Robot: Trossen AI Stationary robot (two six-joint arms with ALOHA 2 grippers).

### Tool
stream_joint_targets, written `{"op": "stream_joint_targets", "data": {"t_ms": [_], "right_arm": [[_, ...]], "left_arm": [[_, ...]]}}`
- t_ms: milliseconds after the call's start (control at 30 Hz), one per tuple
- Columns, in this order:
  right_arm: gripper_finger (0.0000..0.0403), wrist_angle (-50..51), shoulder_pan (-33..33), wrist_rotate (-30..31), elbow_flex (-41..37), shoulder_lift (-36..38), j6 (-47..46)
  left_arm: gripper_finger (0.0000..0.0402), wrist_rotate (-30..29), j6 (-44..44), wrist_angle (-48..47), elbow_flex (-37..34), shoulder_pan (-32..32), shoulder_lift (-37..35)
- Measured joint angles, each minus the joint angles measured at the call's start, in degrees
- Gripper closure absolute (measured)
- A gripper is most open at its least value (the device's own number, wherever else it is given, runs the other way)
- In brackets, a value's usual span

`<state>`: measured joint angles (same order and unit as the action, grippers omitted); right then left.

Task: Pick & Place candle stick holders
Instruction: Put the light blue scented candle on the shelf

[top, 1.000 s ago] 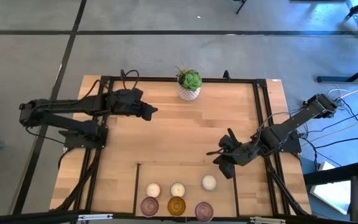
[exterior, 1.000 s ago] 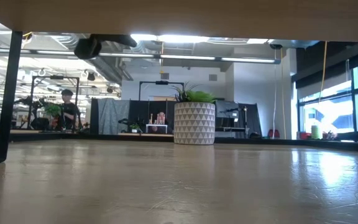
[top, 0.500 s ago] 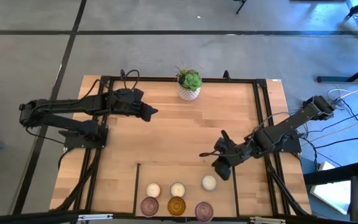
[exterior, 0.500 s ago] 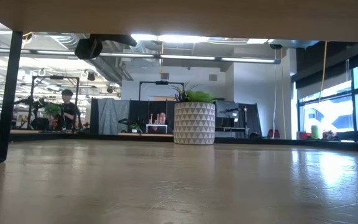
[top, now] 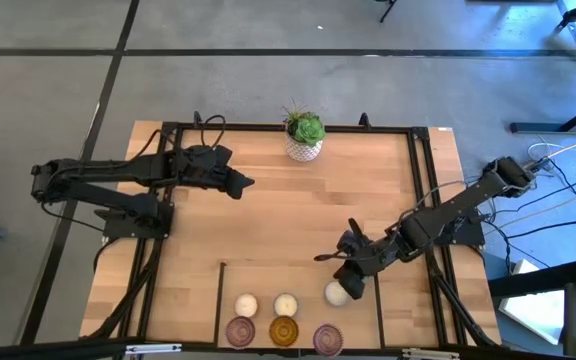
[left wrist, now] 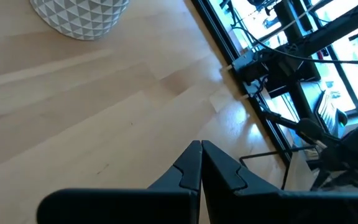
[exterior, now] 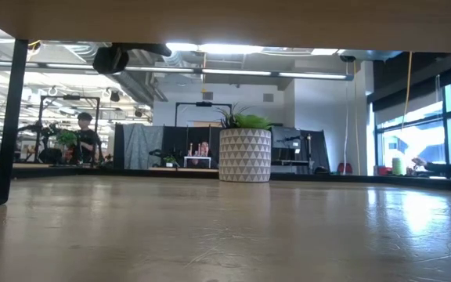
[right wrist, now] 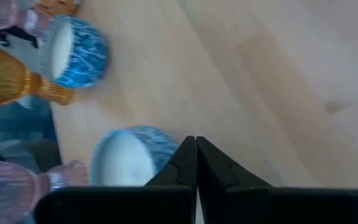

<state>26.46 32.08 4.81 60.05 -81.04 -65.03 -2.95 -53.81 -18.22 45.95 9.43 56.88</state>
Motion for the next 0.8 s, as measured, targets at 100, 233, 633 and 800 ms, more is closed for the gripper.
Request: {"op": "stream_joint_targets", "data": {"t_ms": [100,233,633,800], "right_arm": [[0.0403,-1.90,0.28,-0.40,0.00,-0.70,-0.99],[0.0403,-3.22,1.08,-0.15,0.00,-1.29,-2.11],[0.0403,-9.02,2.30,-0.13,0.06,-3.82,-3.75],[0.0403,1.98,4.00,5.11,5.46,-3.84,-4.55]], "left_arm": [[0.0400,-0.19,0.05,-0.13,0.00,-0.06,0.00],[0.0400,-0.32,0.42,-0.15,0.00,-0.04,0.00],[0.0400,-0.35,0.58,-0.34,0.00,-1.41,0.00],[0.0400,-1.11,0.58,-0.93,0.00,-2.33,0.00]]}}
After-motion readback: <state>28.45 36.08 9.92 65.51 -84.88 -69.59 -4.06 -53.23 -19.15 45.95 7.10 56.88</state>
